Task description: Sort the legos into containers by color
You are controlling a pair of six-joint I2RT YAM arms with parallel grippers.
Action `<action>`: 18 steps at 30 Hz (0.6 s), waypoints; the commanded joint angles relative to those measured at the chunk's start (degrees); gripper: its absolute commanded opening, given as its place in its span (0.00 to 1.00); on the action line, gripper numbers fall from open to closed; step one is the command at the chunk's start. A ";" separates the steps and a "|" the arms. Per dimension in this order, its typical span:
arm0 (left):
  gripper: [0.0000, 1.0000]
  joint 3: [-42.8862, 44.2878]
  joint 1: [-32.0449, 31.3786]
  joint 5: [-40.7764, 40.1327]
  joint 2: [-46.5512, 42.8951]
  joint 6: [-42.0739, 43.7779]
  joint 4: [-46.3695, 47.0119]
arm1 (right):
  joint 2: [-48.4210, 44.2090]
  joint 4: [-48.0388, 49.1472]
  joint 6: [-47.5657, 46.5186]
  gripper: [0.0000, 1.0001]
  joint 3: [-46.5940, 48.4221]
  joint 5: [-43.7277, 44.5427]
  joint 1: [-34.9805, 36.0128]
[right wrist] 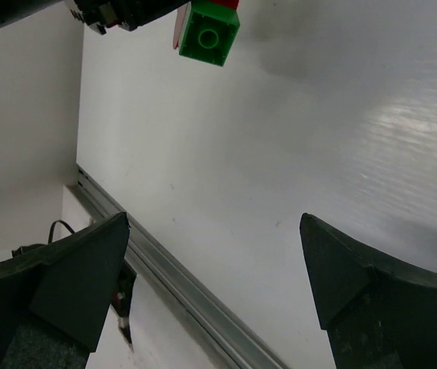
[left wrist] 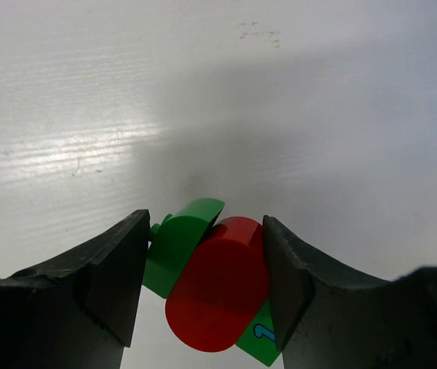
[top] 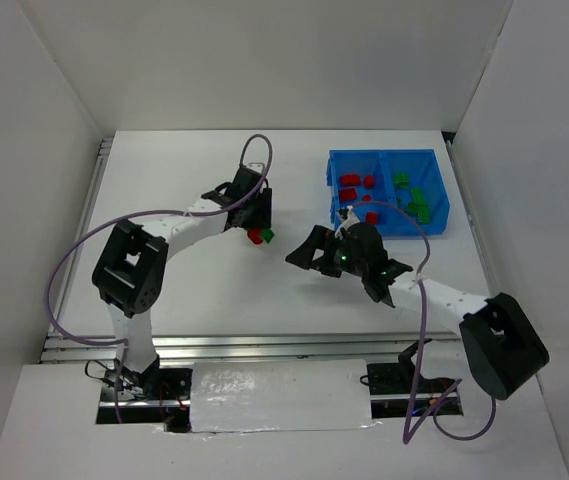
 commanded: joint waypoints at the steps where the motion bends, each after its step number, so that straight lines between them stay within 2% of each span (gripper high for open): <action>1: 0.00 -0.54 -1.35 -2.94 -4.18 -11.56 -2.53 | 5.38 15.71 5.58 1.00 0.24 8.12 4.44; 7: 0.00 -0.46 -4.42 -4.68 -8.13 -20.63 -7.80 | 12.70 23.01 6.12 1.00 2.17 13.75 7.97; 12: 0.00 -1.07 -6.36 -2.60 -12.34 -22.50 -7.82 | 14.81 30.56 4.89 0.98 1.56 13.32 8.23; 18: 0.00 -3.00 -8.21 -0.83 -15.43 -24.78 -6.85 | 16.31 31.53 2.34 0.95 3.75 15.78 9.29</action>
